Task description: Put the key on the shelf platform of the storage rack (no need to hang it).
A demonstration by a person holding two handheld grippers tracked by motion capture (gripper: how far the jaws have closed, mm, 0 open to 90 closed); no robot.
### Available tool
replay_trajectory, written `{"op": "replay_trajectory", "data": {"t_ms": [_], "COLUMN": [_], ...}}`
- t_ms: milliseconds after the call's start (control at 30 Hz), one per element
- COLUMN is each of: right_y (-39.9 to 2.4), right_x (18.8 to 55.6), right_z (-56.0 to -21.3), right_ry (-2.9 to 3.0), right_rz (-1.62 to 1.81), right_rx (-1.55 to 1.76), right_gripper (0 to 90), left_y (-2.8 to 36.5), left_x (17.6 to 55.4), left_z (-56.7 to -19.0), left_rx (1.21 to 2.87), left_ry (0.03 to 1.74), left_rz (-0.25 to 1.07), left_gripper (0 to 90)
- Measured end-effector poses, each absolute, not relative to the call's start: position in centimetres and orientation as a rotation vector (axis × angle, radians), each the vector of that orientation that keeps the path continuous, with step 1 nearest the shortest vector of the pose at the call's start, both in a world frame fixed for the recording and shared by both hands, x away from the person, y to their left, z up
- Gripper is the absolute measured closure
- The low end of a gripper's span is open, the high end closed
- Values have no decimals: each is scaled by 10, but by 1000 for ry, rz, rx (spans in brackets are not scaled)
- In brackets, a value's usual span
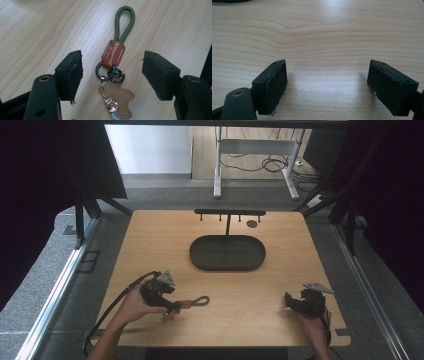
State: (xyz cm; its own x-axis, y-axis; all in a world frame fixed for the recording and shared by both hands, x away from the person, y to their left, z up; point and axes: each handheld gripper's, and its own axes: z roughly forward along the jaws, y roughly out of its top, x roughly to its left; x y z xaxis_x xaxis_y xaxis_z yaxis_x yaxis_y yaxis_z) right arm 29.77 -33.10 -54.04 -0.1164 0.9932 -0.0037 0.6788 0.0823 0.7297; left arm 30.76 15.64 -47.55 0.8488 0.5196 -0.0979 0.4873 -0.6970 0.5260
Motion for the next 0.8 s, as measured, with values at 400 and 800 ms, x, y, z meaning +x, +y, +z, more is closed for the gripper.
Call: {"op": "replay_trajectory", "data": {"t_ms": [400, 800], "right_y": [-331, -331], "right_x": [298, 297], "right_z": [-540, -540], "right_ry": [1849, 1845], "right_rz": [796, 797], "right_rx": [1650, 1648], "right_gripper": [166, 167], "left_y": [147, 138], "left_x": [316, 319], "left_z": [-481, -491], "left_rx": [2529, 2572], "left_ry": [685, 651], "left_rz": [57, 34], "left_gripper": [344, 354]}}
